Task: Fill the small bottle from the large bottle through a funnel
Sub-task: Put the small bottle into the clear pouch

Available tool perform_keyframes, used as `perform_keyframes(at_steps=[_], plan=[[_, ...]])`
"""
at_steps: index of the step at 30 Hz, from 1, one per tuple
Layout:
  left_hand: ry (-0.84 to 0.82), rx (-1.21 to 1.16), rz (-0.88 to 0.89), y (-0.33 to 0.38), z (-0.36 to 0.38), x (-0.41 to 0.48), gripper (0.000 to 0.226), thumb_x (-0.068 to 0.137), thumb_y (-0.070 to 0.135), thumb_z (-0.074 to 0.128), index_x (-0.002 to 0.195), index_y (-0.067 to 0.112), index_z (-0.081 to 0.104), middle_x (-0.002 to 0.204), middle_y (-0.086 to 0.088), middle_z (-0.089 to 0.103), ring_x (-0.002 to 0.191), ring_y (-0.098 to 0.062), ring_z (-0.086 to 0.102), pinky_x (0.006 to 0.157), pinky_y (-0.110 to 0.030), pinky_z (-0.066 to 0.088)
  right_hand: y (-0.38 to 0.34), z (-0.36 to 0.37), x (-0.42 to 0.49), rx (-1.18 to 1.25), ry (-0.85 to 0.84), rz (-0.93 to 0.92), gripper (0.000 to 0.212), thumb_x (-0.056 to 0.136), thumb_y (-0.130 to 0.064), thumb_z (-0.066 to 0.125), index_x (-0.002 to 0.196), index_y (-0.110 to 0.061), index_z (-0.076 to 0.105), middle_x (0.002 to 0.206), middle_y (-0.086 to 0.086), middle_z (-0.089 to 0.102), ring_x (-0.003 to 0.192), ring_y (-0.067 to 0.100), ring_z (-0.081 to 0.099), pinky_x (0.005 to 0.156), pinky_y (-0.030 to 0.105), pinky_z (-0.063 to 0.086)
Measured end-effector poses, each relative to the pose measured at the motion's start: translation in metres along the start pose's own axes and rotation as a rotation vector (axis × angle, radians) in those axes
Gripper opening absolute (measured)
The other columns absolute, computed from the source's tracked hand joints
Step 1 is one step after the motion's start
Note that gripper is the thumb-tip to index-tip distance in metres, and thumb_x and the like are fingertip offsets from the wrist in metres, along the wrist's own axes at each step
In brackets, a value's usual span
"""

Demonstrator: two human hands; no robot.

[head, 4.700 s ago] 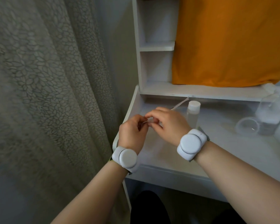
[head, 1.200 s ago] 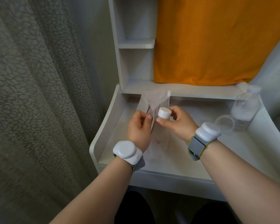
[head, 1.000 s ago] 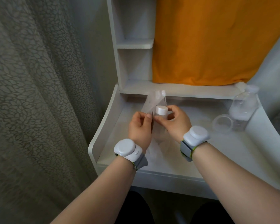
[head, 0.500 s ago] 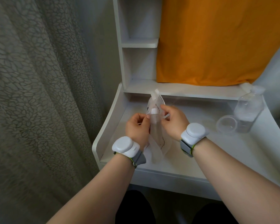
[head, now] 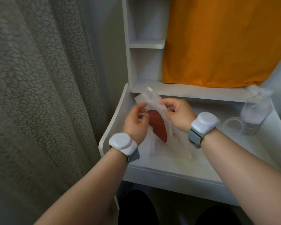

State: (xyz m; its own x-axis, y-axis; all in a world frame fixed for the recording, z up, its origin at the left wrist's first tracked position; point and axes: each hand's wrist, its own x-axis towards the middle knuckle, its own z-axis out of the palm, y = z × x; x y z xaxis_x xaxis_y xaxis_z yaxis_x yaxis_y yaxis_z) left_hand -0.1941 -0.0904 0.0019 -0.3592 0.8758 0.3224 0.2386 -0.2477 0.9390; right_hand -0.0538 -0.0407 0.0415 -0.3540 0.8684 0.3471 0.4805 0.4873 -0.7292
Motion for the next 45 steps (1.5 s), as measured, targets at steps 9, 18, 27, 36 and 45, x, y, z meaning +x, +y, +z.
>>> perform_keyframes(at_steps=[9, 18, 27, 36, 45], plan=[[-0.031, 0.190, 0.164, 0.028, -0.022, 0.049, 0.016, 0.092, 0.028, 0.056, 0.097, 0.016, 0.064, 0.086, 0.009, 0.066, 0.082, -0.006, 0.062, 0.071, -0.014, 0.043, -0.014, -0.014, 0.008, 0.011, -0.042, -0.106, 0.041, 0.086, -0.006, 0.056, 0.122, -0.023, 0.048, 0.086, -0.004, 0.064, 0.064, 0.011, 0.049, 0.067, 0.020, 0.041], [0.089, -0.078, 0.092, 0.026, -0.036, 0.046, 0.022, 0.089, 0.025, 0.062, 0.067, 0.024, 0.064, 0.068, -0.003, 0.057, 0.065, -0.013, 0.050, 0.063, -0.031, 0.044, -0.002, -0.022, 0.004, -0.129, 0.158, -0.031, 0.013, 0.079, -0.030, 0.070, 0.070, -0.020, 0.067, 0.069, -0.002, 0.065, 0.062, 0.011, 0.055, 0.058, 0.023, 0.038], [-0.010, -0.239, 0.067, 0.038, -0.027, 0.033, 0.025, 0.095, 0.019, 0.051, 0.073, 0.019, 0.063, 0.071, -0.006, 0.060, 0.068, -0.019, 0.054, 0.067, -0.031, 0.046, -0.037, -0.020, 0.010, -0.109, 0.105, -0.171, 0.020, 0.084, -0.024, 0.064, 0.103, -0.017, 0.067, 0.086, 0.000, 0.060, 0.076, 0.017, 0.054, 0.073, 0.027, 0.042], [-0.003, -0.316, 0.077, 0.041, -0.015, 0.022, 0.016, 0.086, 0.015, 0.064, 0.070, 0.014, 0.062, 0.066, -0.002, 0.066, 0.063, -0.015, 0.058, 0.063, -0.027, 0.048, -0.072, -0.004, 0.020, -0.064, 0.114, -0.262, 0.008, 0.085, -0.018, 0.061, 0.083, -0.014, 0.068, 0.071, -0.007, 0.060, 0.072, 0.013, 0.056, 0.065, 0.024, 0.041], [0.193, -0.242, 0.063, 0.023, -0.032, 0.030, 0.031, 0.090, 0.023, 0.059, 0.060, 0.031, 0.062, 0.054, 0.015, 0.059, 0.053, 0.000, 0.051, 0.056, -0.016, 0.046, -0.022, -0.007, 0.003, -0.302, 0.001, -0.107, 0.013, 0.091, -0.027, 0.053, 0.087, -0.016, 0.058, 0.082, -0.001, 0.058, 0.080, 0.022, 0.053, 0.067, 0.030, 0.038]])
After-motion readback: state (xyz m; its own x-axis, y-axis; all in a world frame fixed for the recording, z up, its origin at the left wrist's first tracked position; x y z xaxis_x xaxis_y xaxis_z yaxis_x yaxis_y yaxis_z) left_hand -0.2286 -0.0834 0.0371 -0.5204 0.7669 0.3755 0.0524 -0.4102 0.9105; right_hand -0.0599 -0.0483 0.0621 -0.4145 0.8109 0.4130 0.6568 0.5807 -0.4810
